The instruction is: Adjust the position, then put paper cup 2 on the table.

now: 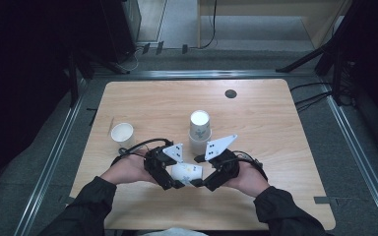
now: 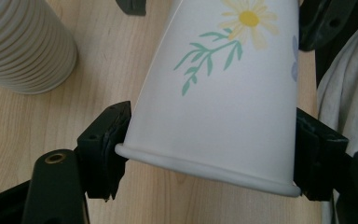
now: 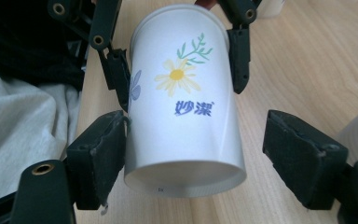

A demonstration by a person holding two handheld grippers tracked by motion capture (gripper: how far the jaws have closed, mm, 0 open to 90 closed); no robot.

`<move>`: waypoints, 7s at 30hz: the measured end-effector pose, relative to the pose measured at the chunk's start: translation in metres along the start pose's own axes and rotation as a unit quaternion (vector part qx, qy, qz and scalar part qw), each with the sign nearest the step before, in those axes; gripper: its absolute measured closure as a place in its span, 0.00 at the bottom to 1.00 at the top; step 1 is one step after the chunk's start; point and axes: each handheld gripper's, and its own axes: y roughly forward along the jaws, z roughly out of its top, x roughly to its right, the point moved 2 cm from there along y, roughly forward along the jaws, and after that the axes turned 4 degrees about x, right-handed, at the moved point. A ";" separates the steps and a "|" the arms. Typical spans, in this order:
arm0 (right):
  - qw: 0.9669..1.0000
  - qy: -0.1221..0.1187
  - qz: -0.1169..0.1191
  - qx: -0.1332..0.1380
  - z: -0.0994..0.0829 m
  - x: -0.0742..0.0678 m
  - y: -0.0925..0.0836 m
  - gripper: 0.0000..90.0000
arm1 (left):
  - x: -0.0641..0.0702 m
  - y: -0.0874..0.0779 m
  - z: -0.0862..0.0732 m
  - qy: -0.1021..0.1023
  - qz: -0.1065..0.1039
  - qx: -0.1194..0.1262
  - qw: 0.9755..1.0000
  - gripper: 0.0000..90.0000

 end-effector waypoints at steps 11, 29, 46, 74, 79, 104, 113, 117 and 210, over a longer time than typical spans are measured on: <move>0.999 -0.017 0.009 -0.036 -0.004 -0.004 0.014 0.38 | 0.001 0.006 0.001 -0.008 -0.003 -0.020 1.000 0.27; 1.000 -0.010 0.004 -0.002 0.001 -0.001 -0.005 0.38 | -0.008 -0.012 -0.004 -0.040 0.001 0.067 0.997 0.14; 0.997 -0.005 0.030 0.065 0.010 0.002 -0.025 0.38 | -0.001 -0.032 -0.008 -0.064 -0.011 0.204 0.977 0.14; 0.999 0.004 0.016 0.037 0.010 0.006 -0.011 0.25 | -0.003 -0.044 -0.015 -0.085 0.012 0.160 0.983 0.29; 1.000 -0.002 0.015 0.020 0.005 0.005 -0.008 0.25 | -0.003 -0.039 -0.010 -0.071 0.012 0.126 0.989 0.29; 0.999 -0.030 0.010 -0.044 -0.009 -0.005 0.015 0.37 | 0.009 -0.004 0.016 -0.002 0.010 0.009 1.000 0.28; 0.998 -0.037 0.010 -0.051 -0.008 -0.007 0.012 0.37 | 0.010 -0.004 0.015 -0.003 0.013 0.027 1.000 0.16; 0.998 -0.035 0.004 -0.042 -0.008 -0.005 0.007 0.37 | 0.007 -0.010 0.014 -0.013 0.012 0.051 0.999 0.13; 1.000 0.006 0.002 0.026 0.002 0.004 0.005 0.26 | -0.003 -0.049 -0.009 -0.097 0.005 0.260 0.961 0.30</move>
